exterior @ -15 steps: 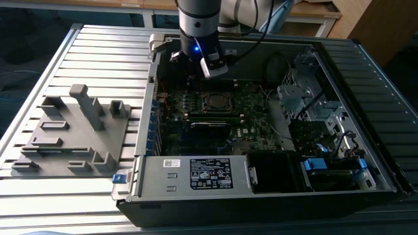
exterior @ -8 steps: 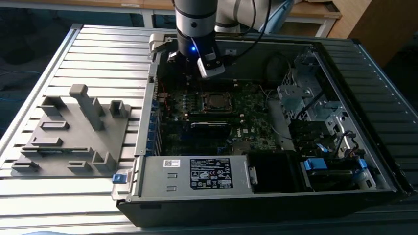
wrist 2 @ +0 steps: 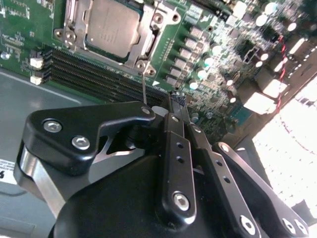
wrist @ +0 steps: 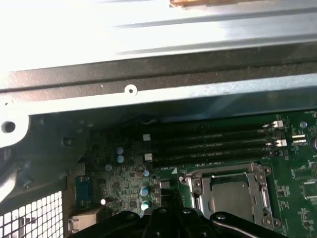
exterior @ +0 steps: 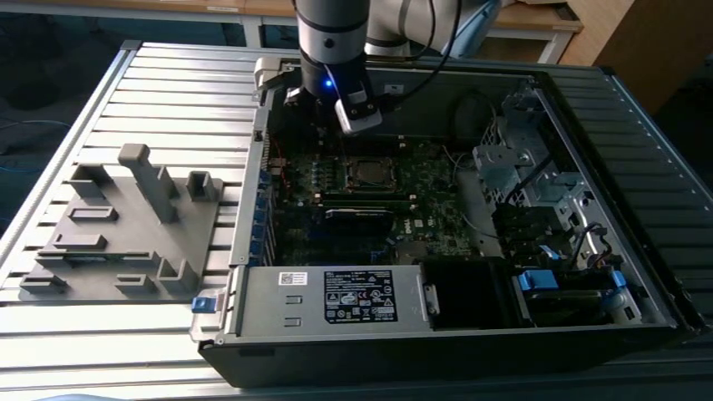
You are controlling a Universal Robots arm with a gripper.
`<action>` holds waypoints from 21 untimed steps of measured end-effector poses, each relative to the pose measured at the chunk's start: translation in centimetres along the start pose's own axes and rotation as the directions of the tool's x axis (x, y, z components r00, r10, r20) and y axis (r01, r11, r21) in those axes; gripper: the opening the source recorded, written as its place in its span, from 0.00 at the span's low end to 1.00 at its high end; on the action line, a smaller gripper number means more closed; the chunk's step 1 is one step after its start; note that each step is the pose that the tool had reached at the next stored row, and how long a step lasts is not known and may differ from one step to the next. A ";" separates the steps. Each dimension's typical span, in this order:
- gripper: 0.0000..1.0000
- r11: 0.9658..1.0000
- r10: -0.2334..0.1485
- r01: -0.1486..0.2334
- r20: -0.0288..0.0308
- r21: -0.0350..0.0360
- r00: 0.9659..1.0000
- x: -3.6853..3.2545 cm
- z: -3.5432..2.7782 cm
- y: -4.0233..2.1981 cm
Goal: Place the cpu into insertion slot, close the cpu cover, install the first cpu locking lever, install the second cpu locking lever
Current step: 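Install the first cpu locking lever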
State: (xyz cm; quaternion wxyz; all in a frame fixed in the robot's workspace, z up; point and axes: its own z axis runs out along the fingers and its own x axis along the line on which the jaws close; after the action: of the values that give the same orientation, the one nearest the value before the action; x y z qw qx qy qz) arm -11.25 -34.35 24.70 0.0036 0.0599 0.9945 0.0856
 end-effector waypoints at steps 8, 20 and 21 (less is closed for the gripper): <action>0.11 1.000 0.000 -0.001 -0.003 -0.025 1.000 0.00 0.00 -0.02; 0.11 1.000 0.000 -0.001 -0.004 -0.029 1.000 0.00 -0.27 0.02; 0.11 1.000 0.000 -0.001 -0.004 -0.031 1.000 0.00 -0.26 0.02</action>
State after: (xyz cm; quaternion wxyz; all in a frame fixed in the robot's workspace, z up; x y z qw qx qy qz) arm -11.25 -34.37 24.96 0.0026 0.0599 0.9931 0.1011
